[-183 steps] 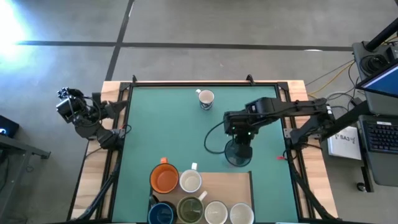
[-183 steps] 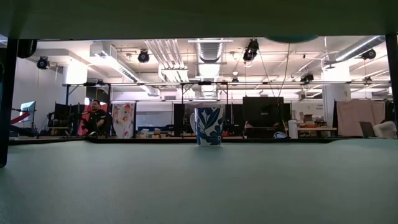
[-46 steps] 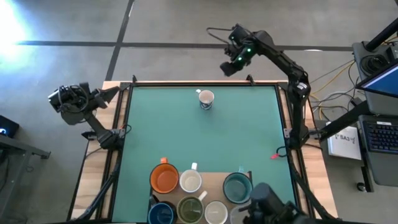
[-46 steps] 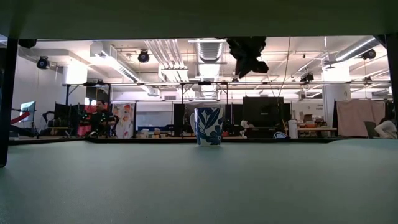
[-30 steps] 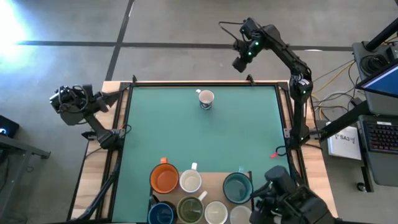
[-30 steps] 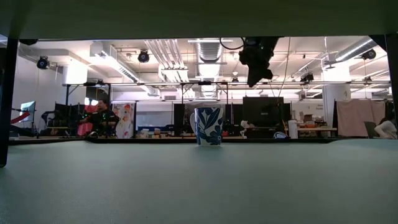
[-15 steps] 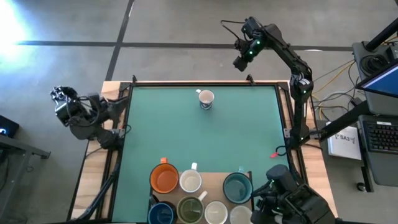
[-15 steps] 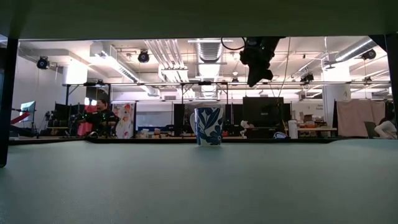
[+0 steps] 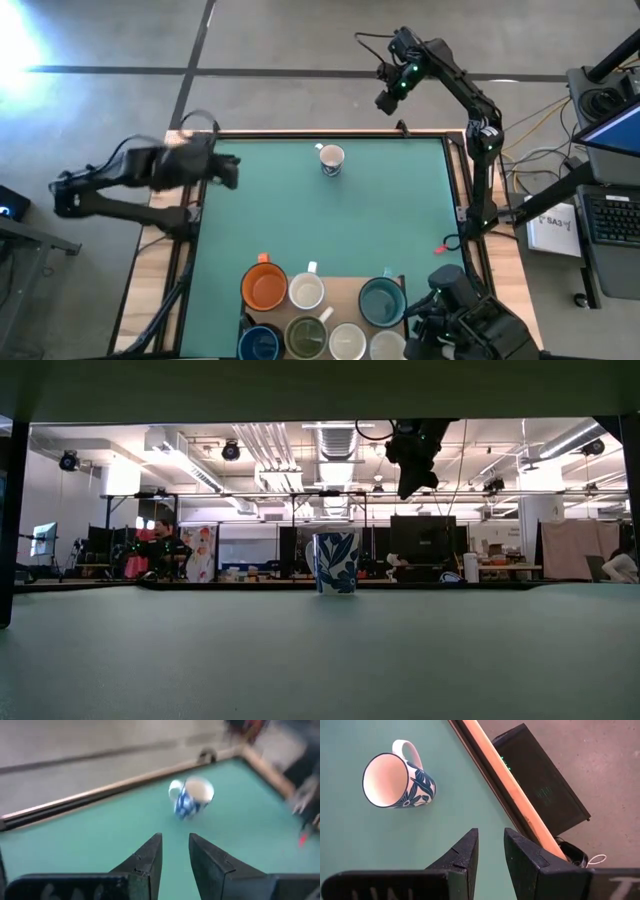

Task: Place coffee mugs
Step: Put the blue patterned mug on the shelf

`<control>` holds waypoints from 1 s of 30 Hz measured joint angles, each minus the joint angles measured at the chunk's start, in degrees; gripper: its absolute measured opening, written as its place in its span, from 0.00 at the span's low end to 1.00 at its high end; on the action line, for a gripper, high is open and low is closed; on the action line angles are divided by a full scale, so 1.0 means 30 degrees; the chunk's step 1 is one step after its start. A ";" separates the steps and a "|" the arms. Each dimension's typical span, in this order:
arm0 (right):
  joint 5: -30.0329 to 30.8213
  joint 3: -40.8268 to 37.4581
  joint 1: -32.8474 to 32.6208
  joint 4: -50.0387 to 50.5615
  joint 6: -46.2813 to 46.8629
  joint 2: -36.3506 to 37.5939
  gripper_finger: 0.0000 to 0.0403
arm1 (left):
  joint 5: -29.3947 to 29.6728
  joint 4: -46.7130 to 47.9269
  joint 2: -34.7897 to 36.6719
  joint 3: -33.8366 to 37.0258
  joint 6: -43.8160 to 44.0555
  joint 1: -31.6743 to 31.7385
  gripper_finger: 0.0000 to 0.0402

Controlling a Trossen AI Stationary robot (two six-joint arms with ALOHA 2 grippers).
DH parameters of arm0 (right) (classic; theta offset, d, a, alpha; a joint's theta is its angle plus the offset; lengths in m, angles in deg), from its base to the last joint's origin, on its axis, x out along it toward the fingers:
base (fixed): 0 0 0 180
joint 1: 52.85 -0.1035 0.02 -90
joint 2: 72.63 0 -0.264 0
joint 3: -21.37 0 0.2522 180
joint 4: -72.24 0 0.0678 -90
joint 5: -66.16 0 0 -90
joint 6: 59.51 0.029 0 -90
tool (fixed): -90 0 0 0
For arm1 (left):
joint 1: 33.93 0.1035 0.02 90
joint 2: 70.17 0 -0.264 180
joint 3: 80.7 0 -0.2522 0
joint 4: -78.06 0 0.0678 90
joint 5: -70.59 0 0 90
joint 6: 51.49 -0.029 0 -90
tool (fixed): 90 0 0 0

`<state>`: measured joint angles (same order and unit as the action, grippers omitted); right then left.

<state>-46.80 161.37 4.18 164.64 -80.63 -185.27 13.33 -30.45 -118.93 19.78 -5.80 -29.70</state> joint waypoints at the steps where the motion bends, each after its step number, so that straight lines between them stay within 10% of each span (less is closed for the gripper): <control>1: 0.0000 0.0000 0.0000 0.0013 -0.0051 0.0000 0.20 | -0.1707 0.0028 -0.0378 -0.0324 -0.1565 0.1403 0.20; 11: 0.0000 0.0000 0.0000 0.0121 -0.0170 0.0000 0.20 | -1.6563 0.0089 -0.4867 -0.3092 -1.1040 1.3310 0.20; 30: -0.0999 -0.0220 -0.0100 -0.0148 -0.1285 0.0000 0.20 | -1.9151 0.1128 -1.2541 -0.8571 -1.5384 1.3775 0.20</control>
<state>-49.80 160.70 3.88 164.19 -84.49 -185.27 -44.12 -27.06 -156.55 -5.93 -51.95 11.63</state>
